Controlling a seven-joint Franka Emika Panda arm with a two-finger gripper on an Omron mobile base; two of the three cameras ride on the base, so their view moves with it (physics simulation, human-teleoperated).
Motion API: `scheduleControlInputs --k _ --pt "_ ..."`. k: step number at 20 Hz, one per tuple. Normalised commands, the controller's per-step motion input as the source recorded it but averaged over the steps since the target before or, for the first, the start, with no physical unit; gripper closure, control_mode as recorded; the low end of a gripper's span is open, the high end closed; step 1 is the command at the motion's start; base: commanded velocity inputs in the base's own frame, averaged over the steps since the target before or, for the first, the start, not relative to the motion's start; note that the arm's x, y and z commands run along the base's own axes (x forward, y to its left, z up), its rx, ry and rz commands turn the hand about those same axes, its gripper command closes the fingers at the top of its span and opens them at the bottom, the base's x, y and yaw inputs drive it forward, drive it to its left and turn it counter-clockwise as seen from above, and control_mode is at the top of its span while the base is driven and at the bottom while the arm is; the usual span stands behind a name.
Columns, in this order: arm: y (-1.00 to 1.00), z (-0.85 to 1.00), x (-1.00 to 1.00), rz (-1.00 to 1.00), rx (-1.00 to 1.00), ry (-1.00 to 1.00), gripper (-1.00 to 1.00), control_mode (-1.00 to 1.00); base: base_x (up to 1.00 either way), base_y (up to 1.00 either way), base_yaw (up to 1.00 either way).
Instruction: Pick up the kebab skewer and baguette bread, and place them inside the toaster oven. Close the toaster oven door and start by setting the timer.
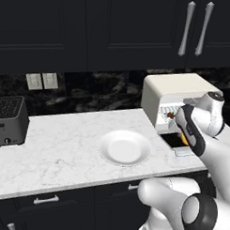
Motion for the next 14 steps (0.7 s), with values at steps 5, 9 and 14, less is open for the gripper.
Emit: scheduleControlInputs --k 5,9,14 --pt "-0.77 0.34 0.54 0.07 0.00 0.02 1.00 -1.00 0.00 0.00 0.00" --pt "-0.54 0.32 0.73 0.06 -0.01 0.01 1.00 -1.00 0.00 0.00 0.00" --pt "-0.41 0.08 0.29 0.11 -0.03 -0.01 1.00 -1.00 0.00 0.00 0.00"
